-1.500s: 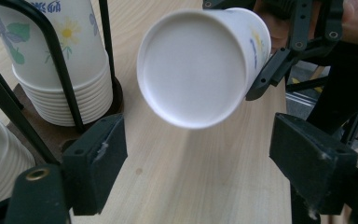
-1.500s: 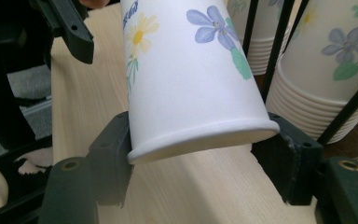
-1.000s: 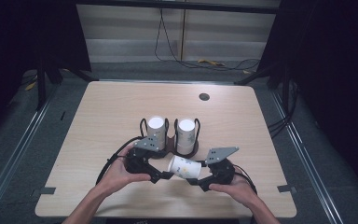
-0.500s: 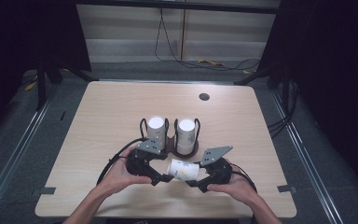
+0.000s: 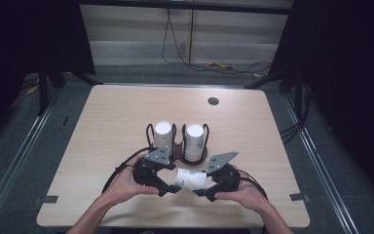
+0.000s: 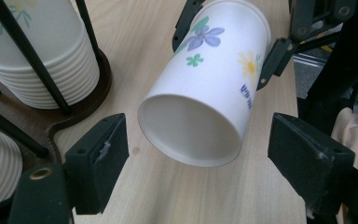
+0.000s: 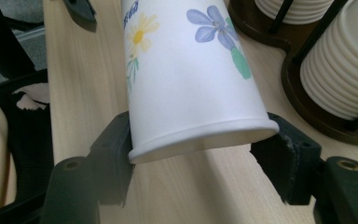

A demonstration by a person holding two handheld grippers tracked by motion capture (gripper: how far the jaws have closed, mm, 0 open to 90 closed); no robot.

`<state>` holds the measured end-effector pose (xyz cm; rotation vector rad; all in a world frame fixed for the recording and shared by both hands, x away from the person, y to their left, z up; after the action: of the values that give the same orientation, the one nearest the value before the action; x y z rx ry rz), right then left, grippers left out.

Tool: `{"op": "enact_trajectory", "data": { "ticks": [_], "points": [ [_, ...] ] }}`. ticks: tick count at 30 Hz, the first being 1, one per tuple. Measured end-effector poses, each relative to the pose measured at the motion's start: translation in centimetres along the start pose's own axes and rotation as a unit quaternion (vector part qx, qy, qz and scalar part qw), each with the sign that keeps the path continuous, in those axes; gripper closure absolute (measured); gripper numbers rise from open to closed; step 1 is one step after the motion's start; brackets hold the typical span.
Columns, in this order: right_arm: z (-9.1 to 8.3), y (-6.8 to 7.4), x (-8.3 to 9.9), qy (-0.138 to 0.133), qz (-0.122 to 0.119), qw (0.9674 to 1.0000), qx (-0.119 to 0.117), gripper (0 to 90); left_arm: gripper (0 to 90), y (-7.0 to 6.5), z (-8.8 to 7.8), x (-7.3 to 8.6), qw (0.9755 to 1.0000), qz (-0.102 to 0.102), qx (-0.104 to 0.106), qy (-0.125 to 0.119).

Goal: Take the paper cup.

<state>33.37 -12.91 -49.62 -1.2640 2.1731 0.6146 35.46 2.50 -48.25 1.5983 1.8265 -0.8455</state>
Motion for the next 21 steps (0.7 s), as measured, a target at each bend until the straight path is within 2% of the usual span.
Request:
{"op": "enact_trajectory", "data": {
  "ticks": [7,10,14,21],
  "points": [
    [0.1,0.2,-0.1,0.004,-0.009,0.9999,-0.005,33.5,19.9,-0.2,0.5,0.2,1.0000,0.000,0.004,0.007],
    [0.3,0.3,-0.1,0.008,-0.012,0.9999,-0.008,33.4,20.6,-0.2,0.5,0.3,0.9999,0.010,0.004,0.013],
    [0.5,0.5,0.0,0.013,-0.018,0.9997,-0.012,33.4,23.0,-0.4,0.8,0.3,0.9998,0.010,0.007,0.014],
    [0.8,0.8,-0.2,0.011,-0.024,0.9996,-0.012,33.5,25.7,-0.8,1.3,0.5,0.9989,0.033,0.011,0.030]
  ]
}}
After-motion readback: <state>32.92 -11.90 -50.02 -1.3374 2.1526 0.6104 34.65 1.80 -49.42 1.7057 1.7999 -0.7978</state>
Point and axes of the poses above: each handheld gripper's, and its own axes: z roughly forward along the jaws, x roughly out of its underside, y roughly to its left, the point moved 7 cm from there along z, roughly forward along the jaws, and after that the axes turned 4 degrees about z, right-handed, at the moved point
